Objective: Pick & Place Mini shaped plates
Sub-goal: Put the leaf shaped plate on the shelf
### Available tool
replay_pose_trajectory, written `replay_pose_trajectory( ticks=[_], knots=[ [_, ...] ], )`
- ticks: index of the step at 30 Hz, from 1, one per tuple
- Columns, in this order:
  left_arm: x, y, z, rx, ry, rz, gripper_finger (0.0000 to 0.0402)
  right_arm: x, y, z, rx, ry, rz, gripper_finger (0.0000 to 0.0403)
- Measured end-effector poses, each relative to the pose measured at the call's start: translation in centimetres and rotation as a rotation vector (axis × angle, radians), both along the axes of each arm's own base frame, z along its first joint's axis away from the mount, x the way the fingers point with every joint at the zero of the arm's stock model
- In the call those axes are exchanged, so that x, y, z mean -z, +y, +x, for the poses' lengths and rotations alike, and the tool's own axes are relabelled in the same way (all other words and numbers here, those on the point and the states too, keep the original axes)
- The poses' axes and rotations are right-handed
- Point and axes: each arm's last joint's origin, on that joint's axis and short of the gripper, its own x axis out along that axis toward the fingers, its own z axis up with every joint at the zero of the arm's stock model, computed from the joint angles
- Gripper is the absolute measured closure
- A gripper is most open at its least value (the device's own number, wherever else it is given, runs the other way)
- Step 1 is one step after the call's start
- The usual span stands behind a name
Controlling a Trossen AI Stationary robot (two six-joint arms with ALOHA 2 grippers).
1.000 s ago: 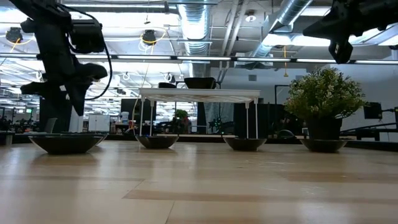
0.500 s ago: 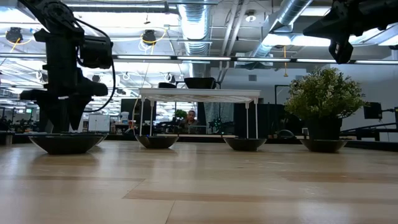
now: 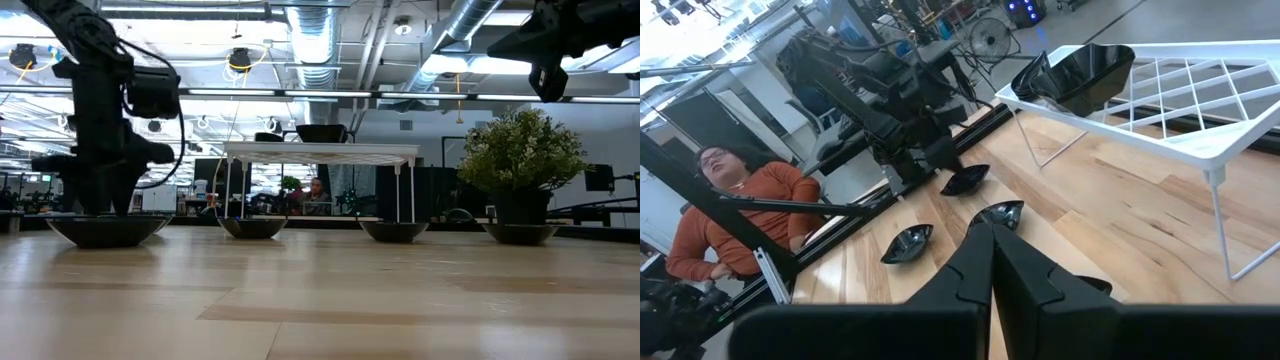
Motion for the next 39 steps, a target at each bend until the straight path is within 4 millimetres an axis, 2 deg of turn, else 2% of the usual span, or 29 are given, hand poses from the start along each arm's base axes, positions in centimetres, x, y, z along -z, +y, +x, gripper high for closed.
replay_pose_trajectory(
  ticks=[5, 12, 19, 26, 39],
  knots=[
    [0.89, -0.31, -0.28, -0.031, -0.038, -0.029, 0.0219, 0.0, 0.0, 0.0, 0.0, 0.0, 0.0, 0.0401],
    [1.12, -0.13, 0.05, -0.029, -0.091, -0.005, 0.022, 0.0, 0.0, 0.0, 0.001, -0.002, 0.01, 0.0401],
    [1.12, -0.08, 0.11, -0.027, -0.097, 0.003, 0.0242, 0.0, 0.0, 0.0, 0.003, -0.005, 0.018, 0.0401],
    [1.11, -0.07, 0.11, -0.027, -0.096, 0.007, 0.0284, 0.0, 0.0, 0.0, 0.005, -0.007, 0.027, 0.0401],
    [1.05, 0.05, 0.26, -0.026, -0.108, 0.026, 0.039, 0.0, 0.0, 0.0, 0.006, -0.008, 0.033, 0.0401]
  ],
)
